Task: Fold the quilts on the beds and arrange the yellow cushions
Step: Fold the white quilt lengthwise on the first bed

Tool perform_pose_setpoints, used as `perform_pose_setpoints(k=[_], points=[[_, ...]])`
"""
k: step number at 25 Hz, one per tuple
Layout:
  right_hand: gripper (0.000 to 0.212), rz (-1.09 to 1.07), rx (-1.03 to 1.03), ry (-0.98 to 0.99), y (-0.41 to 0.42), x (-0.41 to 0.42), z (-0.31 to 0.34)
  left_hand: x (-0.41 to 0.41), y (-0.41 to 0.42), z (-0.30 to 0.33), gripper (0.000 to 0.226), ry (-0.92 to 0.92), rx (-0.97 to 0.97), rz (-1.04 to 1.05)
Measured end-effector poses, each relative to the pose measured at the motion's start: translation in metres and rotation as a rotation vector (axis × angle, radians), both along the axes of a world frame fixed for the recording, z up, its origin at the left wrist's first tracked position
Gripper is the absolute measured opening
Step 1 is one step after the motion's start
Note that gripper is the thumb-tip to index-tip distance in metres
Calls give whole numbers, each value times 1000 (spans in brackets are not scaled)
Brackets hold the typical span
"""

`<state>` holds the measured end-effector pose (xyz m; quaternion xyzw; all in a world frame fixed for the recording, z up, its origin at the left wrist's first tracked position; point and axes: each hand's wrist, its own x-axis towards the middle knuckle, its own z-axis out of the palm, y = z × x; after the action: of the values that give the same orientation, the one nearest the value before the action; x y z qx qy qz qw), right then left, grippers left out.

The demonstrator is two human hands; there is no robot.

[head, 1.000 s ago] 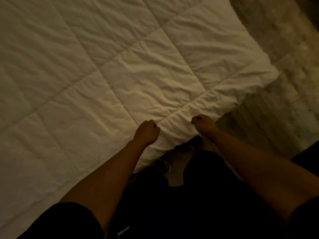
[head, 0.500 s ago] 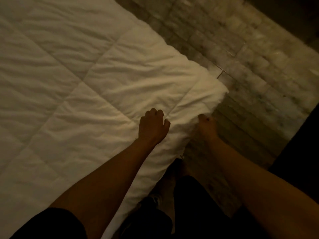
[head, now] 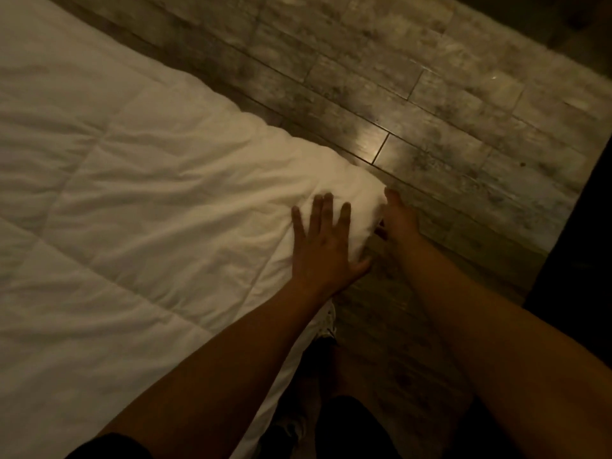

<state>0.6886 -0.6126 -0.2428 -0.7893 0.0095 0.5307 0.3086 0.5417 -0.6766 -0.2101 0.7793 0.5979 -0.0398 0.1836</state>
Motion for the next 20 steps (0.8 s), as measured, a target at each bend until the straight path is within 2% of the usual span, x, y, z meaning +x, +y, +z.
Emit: perform_pose_setpoints(k=[4,9,12,15,18,20], points=[[54,-53,-32,139,22,11,-26,6,-3,-20,103,125,-15,-56],[50,-145,-64,309,40,14,-35,5,-4,-20,94,147,-3,-83],[55,-198,-14,363,48,14,-23,5,-3,-17,85,131,-11,-77],[56,-277,76,417,52,13,-10,4,-2,-11,81,86,-38,-70],[67,-292,156,409,53,6,9,-1,-2,-1,76,-33,-69,-20],[66,-285,202,385,54,-1,25,-6,-2,7,73,-140,-81,24]])
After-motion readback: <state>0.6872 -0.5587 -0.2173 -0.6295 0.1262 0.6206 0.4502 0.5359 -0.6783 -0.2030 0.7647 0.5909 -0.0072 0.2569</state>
